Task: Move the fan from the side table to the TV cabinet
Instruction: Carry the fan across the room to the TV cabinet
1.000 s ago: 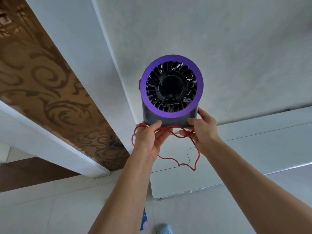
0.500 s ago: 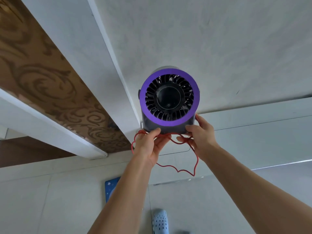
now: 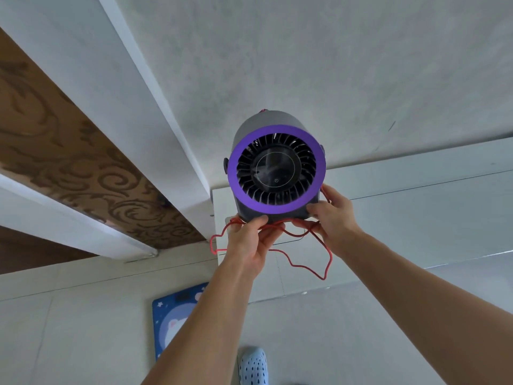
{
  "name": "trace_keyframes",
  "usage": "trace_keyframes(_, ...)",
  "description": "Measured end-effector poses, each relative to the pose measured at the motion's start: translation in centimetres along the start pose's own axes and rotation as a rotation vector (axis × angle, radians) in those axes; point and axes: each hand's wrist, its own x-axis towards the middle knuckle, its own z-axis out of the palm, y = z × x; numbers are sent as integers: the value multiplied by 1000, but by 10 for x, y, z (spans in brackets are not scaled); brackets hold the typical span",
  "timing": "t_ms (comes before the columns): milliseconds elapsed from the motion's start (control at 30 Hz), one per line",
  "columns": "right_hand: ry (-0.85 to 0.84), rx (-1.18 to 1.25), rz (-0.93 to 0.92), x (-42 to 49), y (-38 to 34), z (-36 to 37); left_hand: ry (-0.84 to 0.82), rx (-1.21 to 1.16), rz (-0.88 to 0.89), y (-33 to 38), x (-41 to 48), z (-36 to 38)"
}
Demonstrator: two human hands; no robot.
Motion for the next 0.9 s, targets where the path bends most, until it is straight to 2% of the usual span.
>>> trace_keyframes(267, 32, -62, 26, 40, 29, -24, -19, 26, -64, -35, 40, -8)
trace_keyframes(900, 80, -181, 58, 101, 80, -60, 66, 74, -97, -88, 95, -20)
